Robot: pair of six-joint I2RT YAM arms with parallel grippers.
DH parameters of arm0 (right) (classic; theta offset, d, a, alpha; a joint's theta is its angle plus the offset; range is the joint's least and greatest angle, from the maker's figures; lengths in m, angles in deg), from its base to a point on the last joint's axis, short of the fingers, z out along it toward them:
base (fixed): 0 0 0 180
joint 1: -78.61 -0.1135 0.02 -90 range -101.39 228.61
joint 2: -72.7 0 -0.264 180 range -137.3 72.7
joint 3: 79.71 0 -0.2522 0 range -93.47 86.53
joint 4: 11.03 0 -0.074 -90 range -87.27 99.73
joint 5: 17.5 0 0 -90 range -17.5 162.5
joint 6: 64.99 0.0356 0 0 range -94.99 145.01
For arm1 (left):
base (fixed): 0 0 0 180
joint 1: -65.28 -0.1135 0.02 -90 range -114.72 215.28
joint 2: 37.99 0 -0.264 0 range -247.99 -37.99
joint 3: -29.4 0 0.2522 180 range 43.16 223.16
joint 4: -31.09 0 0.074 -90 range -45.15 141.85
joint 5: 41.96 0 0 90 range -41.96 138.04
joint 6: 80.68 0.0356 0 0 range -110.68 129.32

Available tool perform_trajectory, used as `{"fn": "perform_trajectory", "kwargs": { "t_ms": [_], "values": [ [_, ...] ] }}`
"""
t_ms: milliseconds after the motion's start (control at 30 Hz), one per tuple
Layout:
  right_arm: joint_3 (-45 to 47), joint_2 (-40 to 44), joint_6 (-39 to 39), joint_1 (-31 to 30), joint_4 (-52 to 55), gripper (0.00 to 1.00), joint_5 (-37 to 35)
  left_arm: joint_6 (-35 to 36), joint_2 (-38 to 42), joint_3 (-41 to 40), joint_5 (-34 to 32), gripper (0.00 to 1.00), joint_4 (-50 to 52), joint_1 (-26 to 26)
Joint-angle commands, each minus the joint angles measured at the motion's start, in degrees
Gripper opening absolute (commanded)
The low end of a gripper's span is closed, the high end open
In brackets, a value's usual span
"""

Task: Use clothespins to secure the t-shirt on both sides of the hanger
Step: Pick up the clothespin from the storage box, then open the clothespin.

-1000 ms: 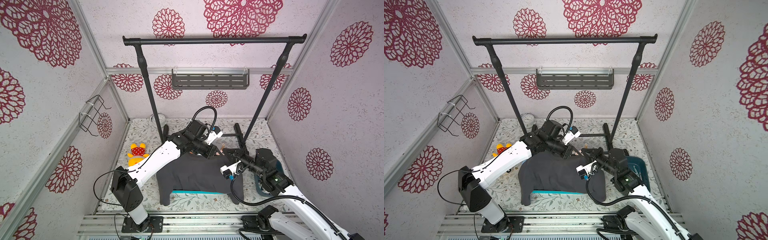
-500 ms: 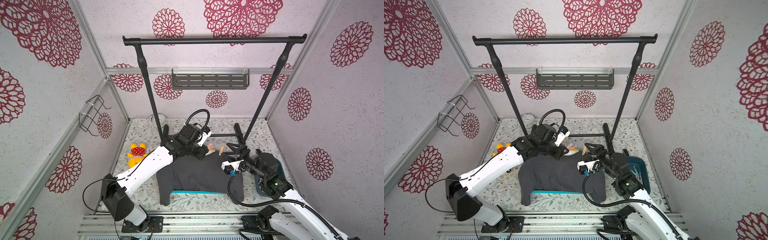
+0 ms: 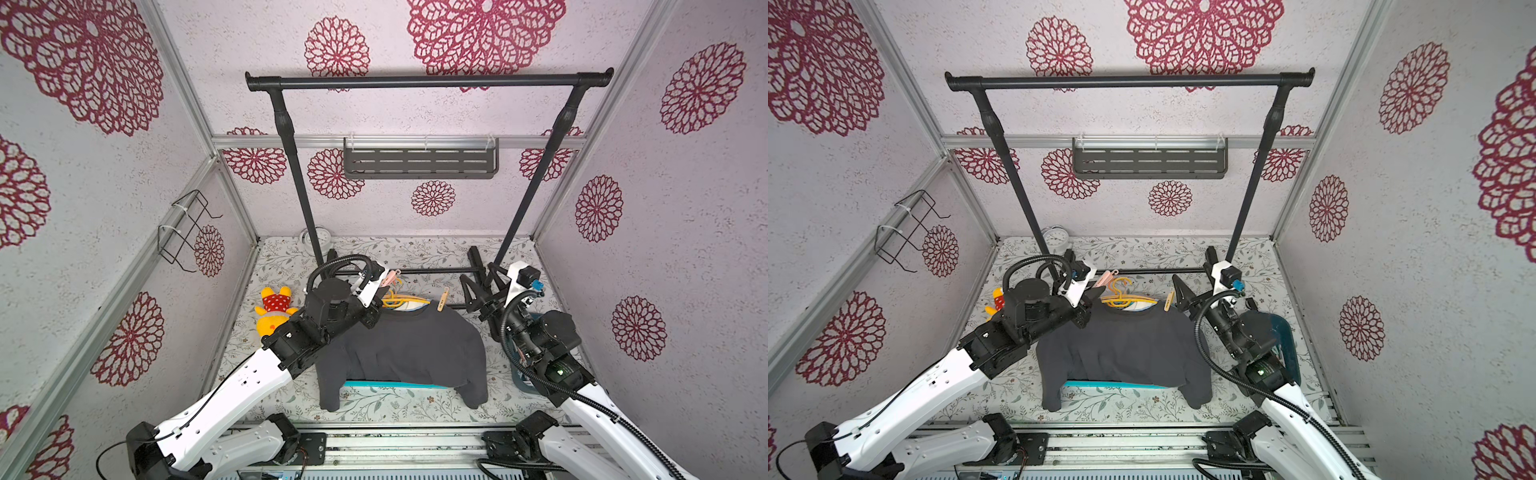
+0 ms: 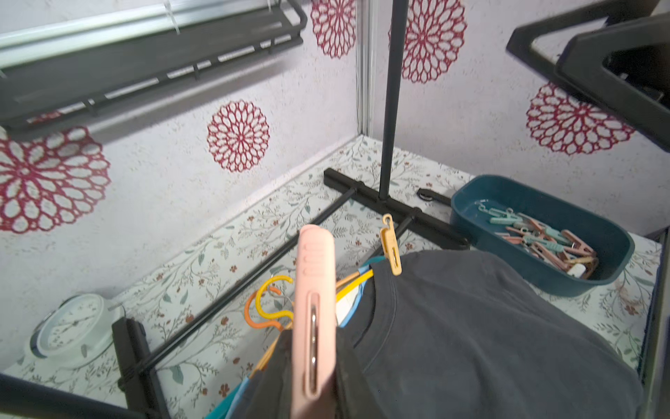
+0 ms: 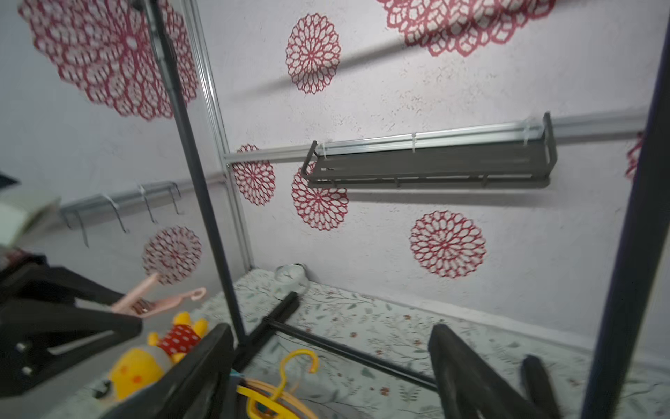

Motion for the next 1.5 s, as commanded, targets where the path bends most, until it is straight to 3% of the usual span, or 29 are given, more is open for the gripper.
{"fn": "perform_trajectory", "kwargs": {
  "t_ms": [0,100,233,600,767,1467],
  "values": [
    [-2.0,-2.3,26.1,0.1,-2.2,0.82,4.4,3.9,1.2,-1.9,0.9,0.00,-8.5,0.5],
    [-5.2,-6.3,32.7,-0.1,-1.8,0.82,10.5,6.5,1.5,-3.3,3.7,0.00,-11.0,0.4],
    [-10.0,-11.9,35.1,-1.6,-1.4,0.82,16.0,9.0,-0.1,-3.7,4.0,0.00,-14.6,0.7],
    [-10.3,-17.6,39.9,-5.2,-10.4,0.80,14.8,12.7,-6.7,-3.3,4.9,0.00,-22.6,0.8],
    [-10.7,-19.3,42.1,-5.4,-11.8,0.78,15.8,9.9,-7.5,-2.1,6.7,0.00,-24.3,1.1],
    [-10.4,-14.3,43.4,-7.8,-11.2,0.66,10.9,11.5,-12.1,2.2,10.3,0.00,-26.4,3.8]
  ]
}}
